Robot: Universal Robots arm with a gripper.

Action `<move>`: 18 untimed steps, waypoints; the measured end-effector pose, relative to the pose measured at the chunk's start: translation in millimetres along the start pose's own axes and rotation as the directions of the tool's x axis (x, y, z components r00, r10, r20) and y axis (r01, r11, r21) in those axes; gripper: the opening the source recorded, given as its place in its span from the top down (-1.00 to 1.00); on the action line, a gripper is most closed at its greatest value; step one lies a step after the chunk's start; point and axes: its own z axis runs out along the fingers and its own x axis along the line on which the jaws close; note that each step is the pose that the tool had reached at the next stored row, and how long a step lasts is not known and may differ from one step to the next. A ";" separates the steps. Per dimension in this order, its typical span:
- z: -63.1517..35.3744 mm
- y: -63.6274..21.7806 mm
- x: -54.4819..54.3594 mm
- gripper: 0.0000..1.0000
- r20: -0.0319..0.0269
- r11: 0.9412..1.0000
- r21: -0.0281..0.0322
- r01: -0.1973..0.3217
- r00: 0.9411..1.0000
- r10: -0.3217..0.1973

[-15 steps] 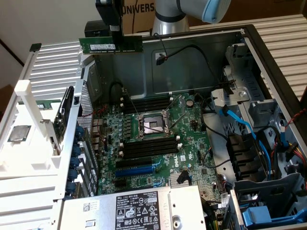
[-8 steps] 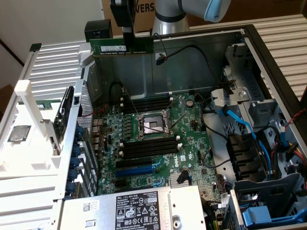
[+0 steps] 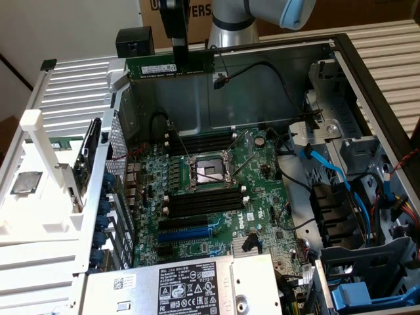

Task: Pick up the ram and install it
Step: 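Pick up the ram and move it above insertion slot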

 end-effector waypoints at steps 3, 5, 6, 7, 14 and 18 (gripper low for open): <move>3.6 -4.8 1.3 0.76 0.000 1.000 0.000 0.005 1.000 -0.005; 6.3 -7.7 2.8 0.76 0.000 1.000 0.000 0.009 1.000 -0.009; 7.4 -9.0 4.1 0.76 0.000 1.000 0.001 0.010 1.000 -0.010; 8.2 -10.2 5.7 0.76 0.000 1.000 0.001 0.011 1.000 -0.011; 18.0 -19.4 13.7 0.76 0.000 1.000 0.002 0.023 1.000 -0.023; 24.7 -20.4 13.7 0.76 -0.001 0.997 0.002 0.077 0.997 -0.077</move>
